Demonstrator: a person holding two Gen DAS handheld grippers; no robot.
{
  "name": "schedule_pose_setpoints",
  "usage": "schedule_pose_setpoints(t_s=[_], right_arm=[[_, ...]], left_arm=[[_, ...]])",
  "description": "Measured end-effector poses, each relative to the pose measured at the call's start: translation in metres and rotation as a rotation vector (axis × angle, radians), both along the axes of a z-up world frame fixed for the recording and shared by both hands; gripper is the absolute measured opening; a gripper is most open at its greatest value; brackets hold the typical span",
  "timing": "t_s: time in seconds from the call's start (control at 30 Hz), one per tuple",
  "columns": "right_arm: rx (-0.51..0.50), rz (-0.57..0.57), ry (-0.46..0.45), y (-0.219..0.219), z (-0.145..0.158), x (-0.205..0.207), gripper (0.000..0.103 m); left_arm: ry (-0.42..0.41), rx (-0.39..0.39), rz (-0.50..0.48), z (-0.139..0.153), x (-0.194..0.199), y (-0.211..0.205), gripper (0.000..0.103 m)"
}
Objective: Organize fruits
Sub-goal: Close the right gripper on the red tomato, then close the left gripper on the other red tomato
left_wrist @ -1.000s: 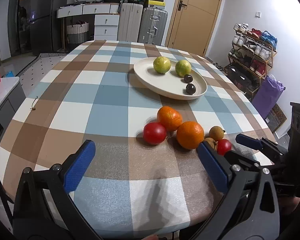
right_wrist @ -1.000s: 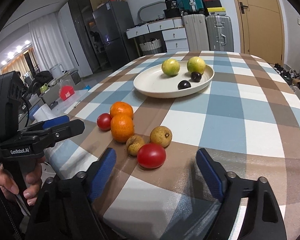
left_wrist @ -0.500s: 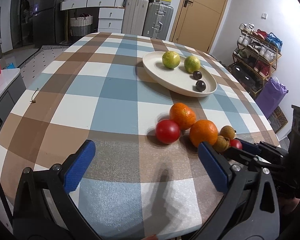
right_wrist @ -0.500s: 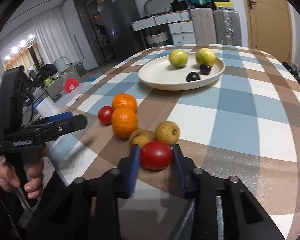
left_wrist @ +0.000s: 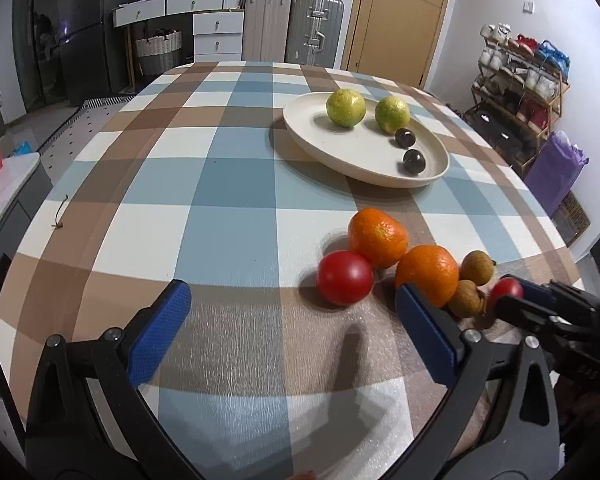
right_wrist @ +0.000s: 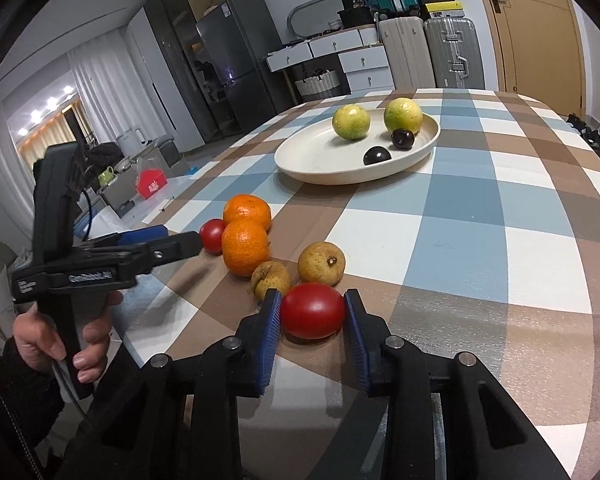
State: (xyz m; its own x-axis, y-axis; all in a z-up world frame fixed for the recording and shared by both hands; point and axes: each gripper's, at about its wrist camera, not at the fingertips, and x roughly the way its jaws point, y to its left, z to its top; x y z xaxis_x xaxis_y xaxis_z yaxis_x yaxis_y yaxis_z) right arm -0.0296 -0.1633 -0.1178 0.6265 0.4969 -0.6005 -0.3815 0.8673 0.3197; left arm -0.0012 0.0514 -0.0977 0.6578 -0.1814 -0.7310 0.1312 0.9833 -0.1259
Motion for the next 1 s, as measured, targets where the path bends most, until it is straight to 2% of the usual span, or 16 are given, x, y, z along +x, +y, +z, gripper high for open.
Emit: schedule_pose_setpoints(t_s=[0.33,0.47,0.57,0.63,0.67,0.73,0.87,0.9,1.0], right_arm=[[0.045,-0.007,-0.018,-0.013,0.006,0.0,0.032],[0.055,-0.011,-0.027,-0.018,0.007,0.0,0.032],[0.064,-0.017,-0.028,-0.022,0.008,0.0,0.032],[0.072,-0.019,-0.027,-0.025,0.008,0.0,0.032],[0.074,-0.021,-0.027,-0.026,0.008,0.0,0.032],[0.072,-0.023,-0.03,-0.027,0.01,-0.001,0.032],[0.069,-0.028,-0.038,-0.029,0.012,-0.003,0.032],[0.07,-0.03,-0.039,-0.03,0.013,-0.003,0.032],[0.077,-0.037,-0.039,-0.032,0.015,-0.003,0.032]], left_arm=[[0.017,0.059,-0.019,-0.006,0.015,-0.008,0.101],[0.017,0.062,-0.053,-0.007,0.015,-0.012,0.094],[0.025,0.072,-0.083,-0.008,0.016,-0.017,0.083],[0.03,0.082,-0.097,-0.008,0.016,-0.02,0.069],[0.03,0.083,-0.106,-0.008,0.014,-0.022,0.066],[0.038,0.075,-0.126,-0.008,0.014,-0.024,0.053],[0.045,0.068,-0.157,-0.008,0.013,-0.027,0.038],[0.048,0.053,-0.166,-0.008,0.013,-0.026,0.031],[0.057,0.034,-0.179,-0.007,0.013,-0.025,0.029]])
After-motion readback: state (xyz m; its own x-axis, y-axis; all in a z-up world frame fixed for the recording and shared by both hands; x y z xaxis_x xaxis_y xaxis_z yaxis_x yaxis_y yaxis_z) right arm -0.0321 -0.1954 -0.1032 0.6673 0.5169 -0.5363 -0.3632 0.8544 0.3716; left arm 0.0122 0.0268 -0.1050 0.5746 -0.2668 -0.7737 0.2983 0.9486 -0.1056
